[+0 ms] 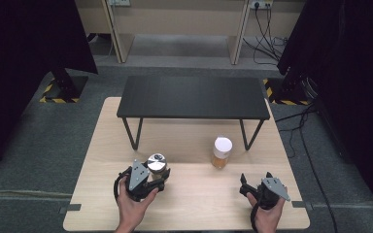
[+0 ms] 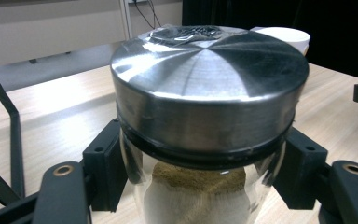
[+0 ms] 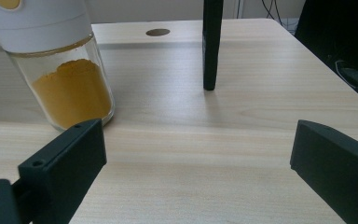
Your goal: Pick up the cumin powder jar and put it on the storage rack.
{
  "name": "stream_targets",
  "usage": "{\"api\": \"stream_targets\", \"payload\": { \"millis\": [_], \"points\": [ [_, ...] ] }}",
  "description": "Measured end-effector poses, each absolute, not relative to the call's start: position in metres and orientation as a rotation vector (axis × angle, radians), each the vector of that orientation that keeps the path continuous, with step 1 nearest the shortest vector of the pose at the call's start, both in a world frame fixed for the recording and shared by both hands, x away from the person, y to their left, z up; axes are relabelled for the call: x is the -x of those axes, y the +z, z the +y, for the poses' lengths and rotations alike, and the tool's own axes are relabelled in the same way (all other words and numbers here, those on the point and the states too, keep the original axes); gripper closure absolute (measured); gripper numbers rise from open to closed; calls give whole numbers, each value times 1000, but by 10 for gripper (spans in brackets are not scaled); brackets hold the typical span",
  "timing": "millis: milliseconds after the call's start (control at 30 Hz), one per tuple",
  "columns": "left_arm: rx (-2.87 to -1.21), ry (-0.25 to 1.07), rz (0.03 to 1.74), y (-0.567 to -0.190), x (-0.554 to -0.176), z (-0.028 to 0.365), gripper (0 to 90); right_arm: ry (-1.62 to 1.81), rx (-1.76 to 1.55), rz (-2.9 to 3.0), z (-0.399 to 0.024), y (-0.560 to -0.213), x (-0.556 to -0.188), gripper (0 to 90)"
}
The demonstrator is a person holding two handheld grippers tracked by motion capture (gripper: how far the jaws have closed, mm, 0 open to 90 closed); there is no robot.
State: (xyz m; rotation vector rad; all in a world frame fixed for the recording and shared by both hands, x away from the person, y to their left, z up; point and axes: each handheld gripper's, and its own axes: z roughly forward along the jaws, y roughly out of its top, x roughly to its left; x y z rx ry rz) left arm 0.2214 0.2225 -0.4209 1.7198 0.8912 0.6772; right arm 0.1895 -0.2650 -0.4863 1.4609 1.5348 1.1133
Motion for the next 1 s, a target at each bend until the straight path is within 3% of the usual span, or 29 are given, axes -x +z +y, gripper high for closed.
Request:
{"api": "stream_targets", "payload": {
  "millis": [1000],
  "points": [
    [-1714, 721, 891, -372, -229, 228, 298, 1118, -1469, 1535, -266, -486, -190, 35]
  ]
}}
